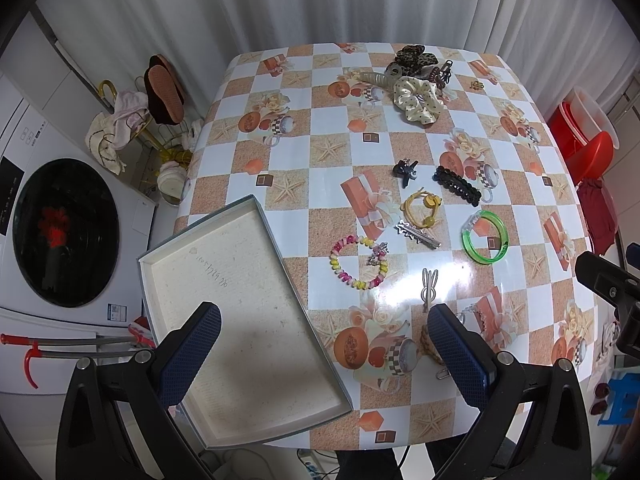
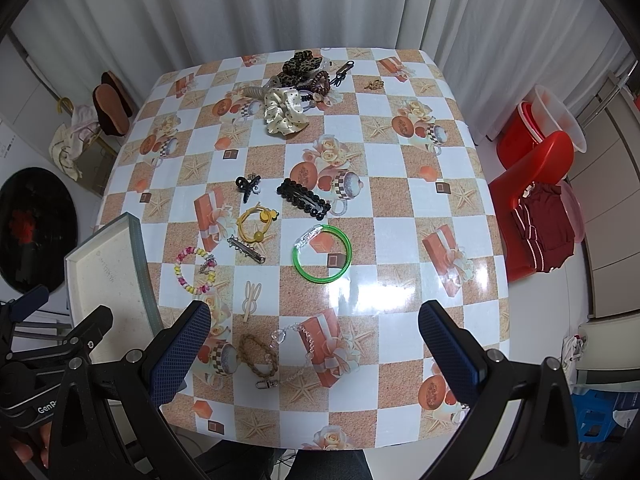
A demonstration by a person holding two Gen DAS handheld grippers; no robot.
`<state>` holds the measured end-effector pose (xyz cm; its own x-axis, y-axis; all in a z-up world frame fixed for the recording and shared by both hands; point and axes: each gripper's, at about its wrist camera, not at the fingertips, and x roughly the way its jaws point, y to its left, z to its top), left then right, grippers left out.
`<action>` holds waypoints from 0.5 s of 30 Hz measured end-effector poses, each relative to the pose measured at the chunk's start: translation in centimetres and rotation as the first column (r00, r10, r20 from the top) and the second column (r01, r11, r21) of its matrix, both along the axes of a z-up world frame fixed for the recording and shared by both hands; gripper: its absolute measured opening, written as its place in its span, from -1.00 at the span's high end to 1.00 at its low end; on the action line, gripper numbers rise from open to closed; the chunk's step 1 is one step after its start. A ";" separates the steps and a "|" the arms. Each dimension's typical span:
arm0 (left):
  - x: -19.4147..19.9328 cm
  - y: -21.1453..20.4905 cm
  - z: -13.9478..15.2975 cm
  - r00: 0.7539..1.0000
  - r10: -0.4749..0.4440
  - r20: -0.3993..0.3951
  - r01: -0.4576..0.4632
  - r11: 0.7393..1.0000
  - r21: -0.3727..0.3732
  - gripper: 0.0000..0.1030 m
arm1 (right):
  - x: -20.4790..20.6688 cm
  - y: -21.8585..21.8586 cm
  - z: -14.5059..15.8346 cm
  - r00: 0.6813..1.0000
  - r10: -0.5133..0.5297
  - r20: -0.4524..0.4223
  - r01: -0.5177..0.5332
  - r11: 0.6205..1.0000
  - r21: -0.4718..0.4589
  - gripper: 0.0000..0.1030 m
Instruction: Organize jewelry
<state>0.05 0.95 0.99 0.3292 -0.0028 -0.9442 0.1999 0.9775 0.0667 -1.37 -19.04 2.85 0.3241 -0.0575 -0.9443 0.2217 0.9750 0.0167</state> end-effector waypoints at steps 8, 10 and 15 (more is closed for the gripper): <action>0.0 0.0 0.0 1.000 -0.001 0.000 0.001 1.000 0.001 -1.00 | 0.0 0.0 -0.1 1.000 -0.001 -0.001 0.001 1.000 0.002 -1.00; 0.0 0.0 0.0 1.000 0.000 -0.002 0.000 1.000 0.001 -1.00 | 0.1 0.0 -0.2 1.000 -0.001 -0.001 0.001 1.000 0.001 -1.00; -0.1 -0.1 -0.1 1.000 -0.001 -0.001 0.001 1.000 0.002 -1.00 | 0.1 0.0 -0.4 1.000 0.000 0.000 0.000 1.000 0.002 -1.00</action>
